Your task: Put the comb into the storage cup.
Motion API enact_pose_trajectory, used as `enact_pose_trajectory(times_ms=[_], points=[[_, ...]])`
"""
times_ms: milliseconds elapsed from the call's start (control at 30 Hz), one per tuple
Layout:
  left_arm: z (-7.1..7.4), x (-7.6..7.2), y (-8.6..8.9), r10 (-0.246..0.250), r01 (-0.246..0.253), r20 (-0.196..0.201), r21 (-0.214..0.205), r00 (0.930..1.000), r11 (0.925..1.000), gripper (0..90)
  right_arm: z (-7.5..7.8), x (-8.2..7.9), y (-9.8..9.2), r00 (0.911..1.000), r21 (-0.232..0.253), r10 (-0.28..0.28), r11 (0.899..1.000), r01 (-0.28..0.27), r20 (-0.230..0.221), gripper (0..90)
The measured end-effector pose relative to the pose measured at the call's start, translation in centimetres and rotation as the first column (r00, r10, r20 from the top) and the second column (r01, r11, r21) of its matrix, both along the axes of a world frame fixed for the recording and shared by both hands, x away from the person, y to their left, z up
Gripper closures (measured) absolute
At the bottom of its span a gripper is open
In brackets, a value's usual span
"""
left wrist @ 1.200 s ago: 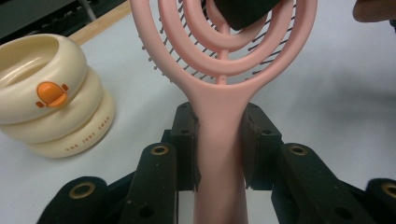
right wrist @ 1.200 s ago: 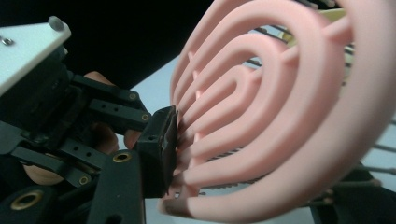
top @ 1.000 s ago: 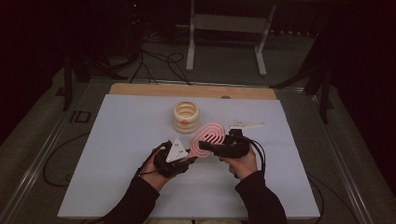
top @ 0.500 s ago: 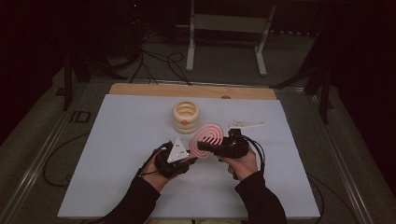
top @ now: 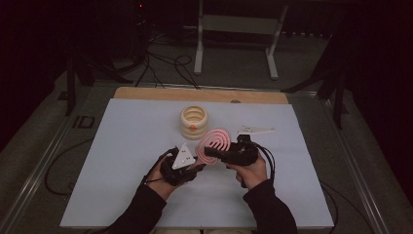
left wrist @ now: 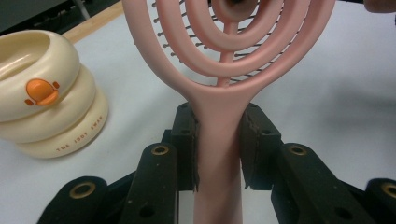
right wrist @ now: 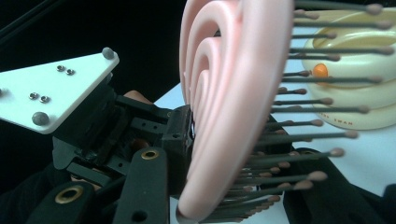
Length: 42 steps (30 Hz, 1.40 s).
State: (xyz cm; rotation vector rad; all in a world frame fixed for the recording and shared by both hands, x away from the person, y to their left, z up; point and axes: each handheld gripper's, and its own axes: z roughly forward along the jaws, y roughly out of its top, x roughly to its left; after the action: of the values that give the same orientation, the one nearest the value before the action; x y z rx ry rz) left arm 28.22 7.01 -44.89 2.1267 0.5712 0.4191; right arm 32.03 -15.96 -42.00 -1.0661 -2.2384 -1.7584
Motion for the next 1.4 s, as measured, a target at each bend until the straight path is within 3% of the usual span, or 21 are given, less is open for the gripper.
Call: enact_pose_trajectory(times_ms=[200,433,567,600,800,833,967,1067,1233,1333,1400], points=[[0.0,0.1,0.1,0.006,-0.006,-0.002,-0.004,1.0,1.0,69.4,0.1,-0.1,0.1,1.0,0.006,-0.006,1.0,0.006,0.007,63.4],[0.0,0.3,0.3,0.048,-0.049,-0.015,-0.021,0.9987,0.9986,54.6,0.2,0.0,0.1,0.9999,0.02,-0.013,1.0,0.013,0.004,63.5],[-0.1,0.5,0.5,0.065,-0.065,-0.021,-0.023,0.9977,0.9976,50.6,0.2,0.0,0.1,0.9998,0.022,-0.018,1.0,0.018,0.005,63.5],[-0.1,0.5,0.6,0.075,-0.076,-0.021,-0.025,0.9969,0.9968,45.9,0.2,0.0,0.1,0.9998,0.023,-0.018,1.0,0.018,0.004,63.5],[-0.2,0.5,0.8,0.094,-0.095,-0.013,-0.028,0.9954,0.9951,37.6,0.2,0.1,0.0,0.9997,0.026,-0.026,0.999,0.026,0.002,63.5],[-0.1,0.3,1.0,0.125,-0.125,0.011,-0.043,0.9921,0.9913,31.9,0.3,0.2,-0.2,0.9994,0.023,-0.034,0.999,0.034,-0.001,63.5],[0.1,0.2,1.2,0.151,-0.148,0.03,-0.063,0.9882,0.9869,23.4,0.3,0.3,-0.4,0.9992,0.027,-0.041,0.999,0.041,-0.002,63.6],[0.1,0.3,1.6,0.167,-0.166,0.015,-0.071,0.9858,0.9836,16.3,0.3,0.4,-0.6,0.9986,0.021,-0.053,0.998,0.053,-0.002,63.6],[0.2,0.4,2.4,0.193,-0.191,0.007,-0.085,0.9812,0.9779,12.1,0.3,0.5,-0.9,0.9979,0.02,-0.064,0.998,0.064,-0.005,63.6],[0.2,0.5,3.1,0.215,-0.214,0.003,-0.091,0.9765,0.9725,6.6,0.3,0.6,-1.0,0.9973,0.019,-0.073,0.997,0.073,-0.003,63.6],[-0.1,0.7,3.9,0.251,-0.25,0.005,-0.073,0.968,0.9655,2.5,0.2,0.7,-1.2,0.9965,0.023,-0.084,0.996,0.084,-0.002,63.6]])
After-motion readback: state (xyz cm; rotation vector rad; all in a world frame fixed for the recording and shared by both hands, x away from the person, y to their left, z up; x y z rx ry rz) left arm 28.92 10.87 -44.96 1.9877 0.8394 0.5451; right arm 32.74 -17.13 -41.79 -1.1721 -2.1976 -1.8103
